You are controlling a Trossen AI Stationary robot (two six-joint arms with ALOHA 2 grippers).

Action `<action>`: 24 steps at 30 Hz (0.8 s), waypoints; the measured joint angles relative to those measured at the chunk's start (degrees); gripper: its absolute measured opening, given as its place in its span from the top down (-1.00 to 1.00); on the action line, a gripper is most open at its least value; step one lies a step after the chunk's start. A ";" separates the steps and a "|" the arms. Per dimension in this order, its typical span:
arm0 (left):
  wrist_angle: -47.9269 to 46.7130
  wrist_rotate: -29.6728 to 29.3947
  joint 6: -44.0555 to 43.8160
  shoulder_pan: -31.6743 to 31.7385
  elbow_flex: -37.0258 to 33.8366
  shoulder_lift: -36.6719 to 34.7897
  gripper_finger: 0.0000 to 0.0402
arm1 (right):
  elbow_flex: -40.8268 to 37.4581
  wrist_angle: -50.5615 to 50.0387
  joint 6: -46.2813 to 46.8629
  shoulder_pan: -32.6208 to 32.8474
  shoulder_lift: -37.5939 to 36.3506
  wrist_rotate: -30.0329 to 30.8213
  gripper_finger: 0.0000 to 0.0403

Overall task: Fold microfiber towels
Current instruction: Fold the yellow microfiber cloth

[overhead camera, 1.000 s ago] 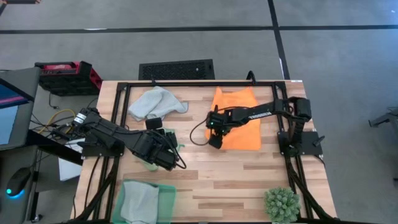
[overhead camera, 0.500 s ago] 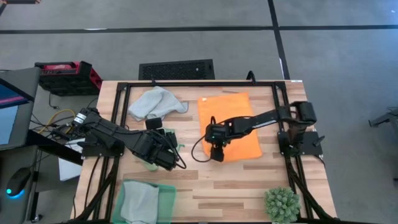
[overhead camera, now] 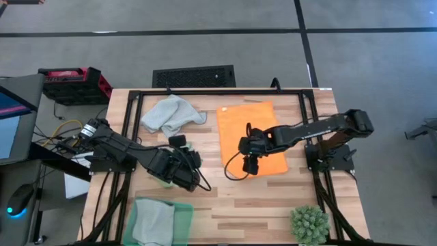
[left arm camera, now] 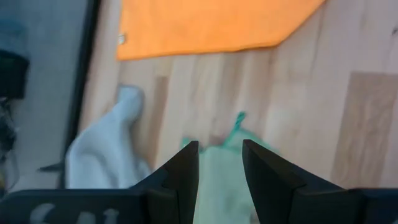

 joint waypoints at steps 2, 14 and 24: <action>6.19 0.78 1.65 0.38 -3.34 0.02 0.42 | 0.00 -2.95 2.01 1.29 -0.88 3.08 -0.19; 39.87 12.81 11.73 4.96 -15.62 0.04 0.42 | 0.02 -21.84 16.93 6.66 -0.45 5.73 -0.19; 40.01 12.56 15.68 5.83 -15.70 0.04 0.42 | 0.02 -31.02 31.30 6.84 2.45 -1.75 -0.19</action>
